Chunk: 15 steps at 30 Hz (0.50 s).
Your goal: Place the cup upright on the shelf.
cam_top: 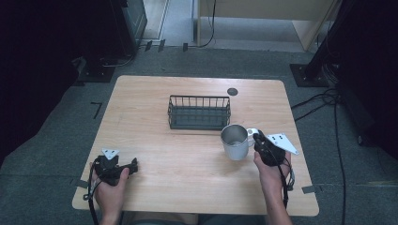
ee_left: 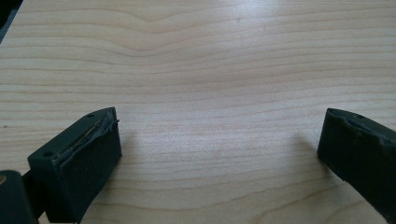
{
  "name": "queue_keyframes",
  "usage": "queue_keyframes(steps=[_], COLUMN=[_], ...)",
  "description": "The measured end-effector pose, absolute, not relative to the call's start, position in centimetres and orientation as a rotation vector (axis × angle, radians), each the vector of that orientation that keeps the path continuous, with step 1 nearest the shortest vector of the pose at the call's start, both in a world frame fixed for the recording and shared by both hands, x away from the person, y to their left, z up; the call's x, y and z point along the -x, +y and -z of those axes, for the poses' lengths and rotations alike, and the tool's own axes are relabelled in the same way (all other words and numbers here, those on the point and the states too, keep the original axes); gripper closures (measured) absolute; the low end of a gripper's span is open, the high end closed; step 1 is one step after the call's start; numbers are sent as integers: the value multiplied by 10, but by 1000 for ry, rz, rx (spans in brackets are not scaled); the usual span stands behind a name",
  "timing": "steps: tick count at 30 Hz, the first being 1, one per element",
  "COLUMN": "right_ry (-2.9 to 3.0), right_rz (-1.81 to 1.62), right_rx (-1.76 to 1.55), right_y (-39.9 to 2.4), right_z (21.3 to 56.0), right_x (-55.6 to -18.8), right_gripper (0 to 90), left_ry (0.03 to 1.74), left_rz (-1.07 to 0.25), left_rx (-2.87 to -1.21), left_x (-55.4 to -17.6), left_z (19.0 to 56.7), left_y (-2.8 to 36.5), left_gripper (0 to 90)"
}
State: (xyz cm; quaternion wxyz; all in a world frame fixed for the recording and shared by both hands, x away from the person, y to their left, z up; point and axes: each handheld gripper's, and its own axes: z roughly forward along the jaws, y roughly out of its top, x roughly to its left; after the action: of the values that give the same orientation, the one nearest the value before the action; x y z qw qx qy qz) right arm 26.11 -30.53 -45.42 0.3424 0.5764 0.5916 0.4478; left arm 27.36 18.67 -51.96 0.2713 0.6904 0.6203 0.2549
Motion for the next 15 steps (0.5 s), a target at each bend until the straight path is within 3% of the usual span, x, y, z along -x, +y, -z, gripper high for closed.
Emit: queue_keyframes(steps=[15], right_ry=[1534], right_rz=[-1220], right_rx=[-1447], right_y=[-283], right_z=[434], right_x=[-287], right_gripper=[820], left_ry=[1671], left_rz=[-687], left_rx=[-1860], left_x=[-274], left_z=[520], left_y=[187], left_gripper=[0])
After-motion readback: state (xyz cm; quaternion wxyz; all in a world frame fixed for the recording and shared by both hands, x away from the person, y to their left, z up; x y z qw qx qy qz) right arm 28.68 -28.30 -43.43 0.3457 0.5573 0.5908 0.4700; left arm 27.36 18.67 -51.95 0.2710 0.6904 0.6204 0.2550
